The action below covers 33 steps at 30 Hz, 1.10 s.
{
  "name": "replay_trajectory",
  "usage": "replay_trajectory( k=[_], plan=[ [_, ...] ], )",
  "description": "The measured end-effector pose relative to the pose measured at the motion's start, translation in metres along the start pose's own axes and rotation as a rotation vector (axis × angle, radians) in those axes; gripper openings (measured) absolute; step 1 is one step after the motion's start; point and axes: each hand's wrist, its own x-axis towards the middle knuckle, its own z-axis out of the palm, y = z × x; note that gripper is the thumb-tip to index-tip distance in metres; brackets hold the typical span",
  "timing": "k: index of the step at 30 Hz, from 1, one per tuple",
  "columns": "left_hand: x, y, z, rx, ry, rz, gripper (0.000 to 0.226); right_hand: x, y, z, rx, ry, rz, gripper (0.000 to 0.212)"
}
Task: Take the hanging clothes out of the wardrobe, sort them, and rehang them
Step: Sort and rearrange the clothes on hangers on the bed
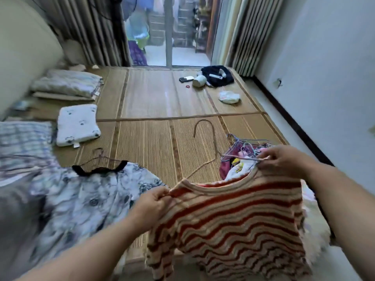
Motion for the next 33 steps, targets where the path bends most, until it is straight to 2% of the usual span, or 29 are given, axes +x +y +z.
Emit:
replay_trajectory(
  k=[1, 5, 11, 14, 16, 21, 24, 28, 33],
  plan=[
    [-0.012, -0.005, -0.019, 0.035, 0.038, 0.008, 0.025, -0.006, -0.020, 0.000, 0.028, -0.001, -0.017, 0.006],
    [-0.069, -0.024, -0.104, 0.165, 0.203, 0.025, 0.024, -0.018, -0.107, 0.014, 0.135, -0.058, -0.117, 0.011],
    [-0.120, -0.042, -0.209, 0.321, 0.355, -0.025, 0.020, -0.003, -0.211, 0.043, 0.227, -0.148, -0.291, 0.004],
    [-0.126, -0.055, -0.253, 0.382, 0.468, -0.074, 0.018, 0.022, -0.257, 0.063, 0.229, -0.168, -0.378, 0.010],
    [-0.119, -0.062, -0.278, 0.419, 0.503, -0.118, 0.019, 0.041, -0.282, 0.075, 0.231, -0.119, -0.418, 0.014],
    [-0.063, -0.086, -0.329, 0.521, 0.577, -0.195, 0.011, 0.106, -0.327, 0.106, 0.299, -0.039, -0.425, 0.021],
    [-0.005, -0.108, -0.352, 0.585, 0.627, -0.247, 0.014, 0.164, -0.343, 0.129, 0.384, -0.026, -0.357, 0.020],
    [0.080, -0.156, -0.359, 0.610, 0.632, -0.370, 0.016, 0.244, -0.353, 0.178, 0.421, -0.093, -0.270, 0.018],
    [0.165, -0.248, -0.344, 0.624, 0.543, -0.583, 0.019, 0.333, -0.360, 0.264, 0.365, -0.191, -0.224, 0.019]
  ],
)
